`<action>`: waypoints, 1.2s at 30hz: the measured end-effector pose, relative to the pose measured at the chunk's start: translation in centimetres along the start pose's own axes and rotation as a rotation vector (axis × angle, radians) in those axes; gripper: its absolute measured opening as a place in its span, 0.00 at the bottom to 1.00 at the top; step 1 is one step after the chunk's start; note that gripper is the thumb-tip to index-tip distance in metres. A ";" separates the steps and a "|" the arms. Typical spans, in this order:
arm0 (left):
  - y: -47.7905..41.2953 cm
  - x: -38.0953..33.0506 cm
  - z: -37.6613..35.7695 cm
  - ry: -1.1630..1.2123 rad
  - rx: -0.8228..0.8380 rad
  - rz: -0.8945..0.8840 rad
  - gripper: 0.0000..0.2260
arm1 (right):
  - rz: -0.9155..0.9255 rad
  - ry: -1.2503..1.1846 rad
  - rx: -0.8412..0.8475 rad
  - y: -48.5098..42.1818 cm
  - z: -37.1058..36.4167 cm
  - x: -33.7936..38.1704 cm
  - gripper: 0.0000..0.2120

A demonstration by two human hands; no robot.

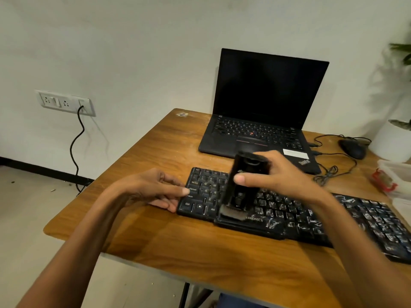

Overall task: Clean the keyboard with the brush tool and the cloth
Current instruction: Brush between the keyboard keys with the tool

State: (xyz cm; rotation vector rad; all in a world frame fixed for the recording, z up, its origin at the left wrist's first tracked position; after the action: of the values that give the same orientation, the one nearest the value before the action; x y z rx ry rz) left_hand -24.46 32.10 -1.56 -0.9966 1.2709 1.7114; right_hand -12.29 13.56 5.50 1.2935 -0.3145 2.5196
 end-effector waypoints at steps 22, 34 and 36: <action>-0.3 -0.5 -0.7 -0.151 0.009 0.047 0.23 | -0.061 0.177 -0.289 -2.9 2.6 -2.1 0.13; -2.7 -3.7 -3.9 -0.906 0.031 -0.112 0.37 | -0.123 0.055 -0.016 1.8 1.6 -3.1 0.21; -2.7 -3.5 -3.7 -0.904 0.016 -0.121 0.37 | -0.129 0.059 0.009 2.0 2.6 -3.0 0.18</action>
State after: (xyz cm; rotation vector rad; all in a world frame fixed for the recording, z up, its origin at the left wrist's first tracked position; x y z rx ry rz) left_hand -20.08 28.63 -0.14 -0.1943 0.6077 1.7289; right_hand -9.39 10.42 4.44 1.2002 -0.1998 2.4480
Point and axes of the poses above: each hand's wrist, its own y-axis away from the middle knuckle, its own z-axis out of the back of the hand, x = y × z, the point moved 5 cm from there along -y, towards the middle knuckle, and after that the axes turned 6 degrees about -z, right-handed, at the moved point
